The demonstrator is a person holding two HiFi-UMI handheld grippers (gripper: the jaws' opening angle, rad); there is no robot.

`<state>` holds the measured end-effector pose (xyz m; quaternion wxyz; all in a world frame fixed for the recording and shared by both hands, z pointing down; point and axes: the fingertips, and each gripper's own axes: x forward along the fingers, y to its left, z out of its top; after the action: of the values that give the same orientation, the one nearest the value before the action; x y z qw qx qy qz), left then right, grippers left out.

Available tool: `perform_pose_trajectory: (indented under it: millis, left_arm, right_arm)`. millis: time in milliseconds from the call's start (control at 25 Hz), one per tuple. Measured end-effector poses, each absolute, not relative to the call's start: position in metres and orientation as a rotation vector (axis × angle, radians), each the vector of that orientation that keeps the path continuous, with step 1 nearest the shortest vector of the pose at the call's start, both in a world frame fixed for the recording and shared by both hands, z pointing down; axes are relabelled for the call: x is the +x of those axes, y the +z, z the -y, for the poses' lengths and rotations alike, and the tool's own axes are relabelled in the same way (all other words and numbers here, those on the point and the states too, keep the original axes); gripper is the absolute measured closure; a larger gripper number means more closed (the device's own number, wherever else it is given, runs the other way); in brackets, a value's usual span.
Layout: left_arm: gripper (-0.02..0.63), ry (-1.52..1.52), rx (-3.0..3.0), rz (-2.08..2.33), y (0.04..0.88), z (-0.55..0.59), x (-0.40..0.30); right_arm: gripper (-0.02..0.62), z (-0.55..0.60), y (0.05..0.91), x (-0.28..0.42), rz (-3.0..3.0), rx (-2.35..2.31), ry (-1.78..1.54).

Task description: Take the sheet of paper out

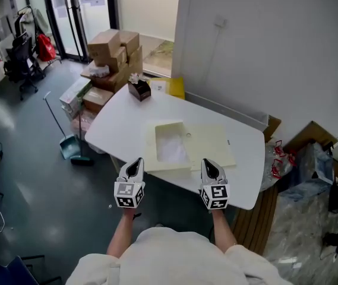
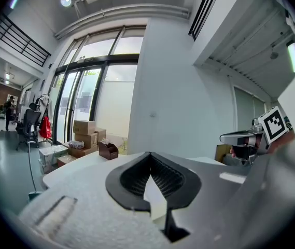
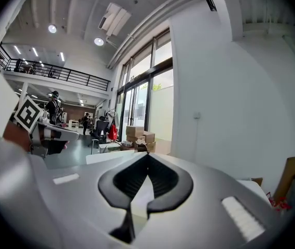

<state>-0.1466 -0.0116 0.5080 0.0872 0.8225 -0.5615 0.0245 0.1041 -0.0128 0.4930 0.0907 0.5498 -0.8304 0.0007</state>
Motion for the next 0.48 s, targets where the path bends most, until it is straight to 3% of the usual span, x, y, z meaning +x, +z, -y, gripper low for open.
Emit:
perform_pose_trajectory:
  millis: [480]
  left_arm:
    - [0.600,0.098,2.472,1.602,0.526,0.064,-0.153]
  right_arm:
    - [0.594,0.056,0.511,0.092,2.429,1.645,0.033]
